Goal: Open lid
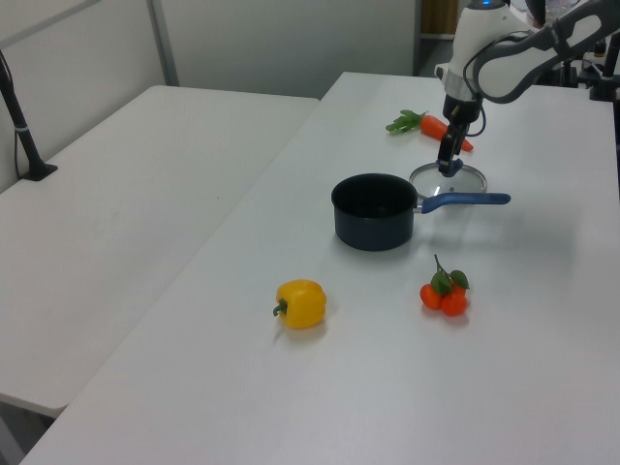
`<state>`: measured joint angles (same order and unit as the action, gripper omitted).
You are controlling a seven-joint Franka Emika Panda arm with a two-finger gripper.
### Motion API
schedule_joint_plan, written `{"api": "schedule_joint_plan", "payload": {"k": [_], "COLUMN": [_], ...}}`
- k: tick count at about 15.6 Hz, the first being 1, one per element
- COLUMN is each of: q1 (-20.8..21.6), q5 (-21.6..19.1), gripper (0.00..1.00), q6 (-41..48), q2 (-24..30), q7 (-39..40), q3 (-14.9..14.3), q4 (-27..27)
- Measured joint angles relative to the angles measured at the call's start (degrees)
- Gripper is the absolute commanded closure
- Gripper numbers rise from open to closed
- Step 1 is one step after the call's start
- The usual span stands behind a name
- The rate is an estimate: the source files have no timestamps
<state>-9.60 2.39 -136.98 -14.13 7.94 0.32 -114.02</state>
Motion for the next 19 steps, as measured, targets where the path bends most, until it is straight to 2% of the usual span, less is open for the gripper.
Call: {"api": "schedule_joint_plan", "payload": {"k": [2, 5, 9, 14, 19], "q1": [0.2, 0.9, 6.0, 12.7, 13.4], "q5": [0.0, 0.0, 0.5, 2.6, 2.6], "gripper": [0.00, 0.00, 0.00, 0.00, 0.00], "q6": [1.9, 11.8, 24.4, 37.4, 40.9], "q2": [0.3, 1.5, 4.6, 11.7, 15.3], "q7": [0.0, -0.4, -5.2, -7.4, -7.6], "q3": [0.1, 0.8, 1.3, 1.3, 0.0], "q4": [1.9, 8.3, 15.5, 17.0, 17.0]}}
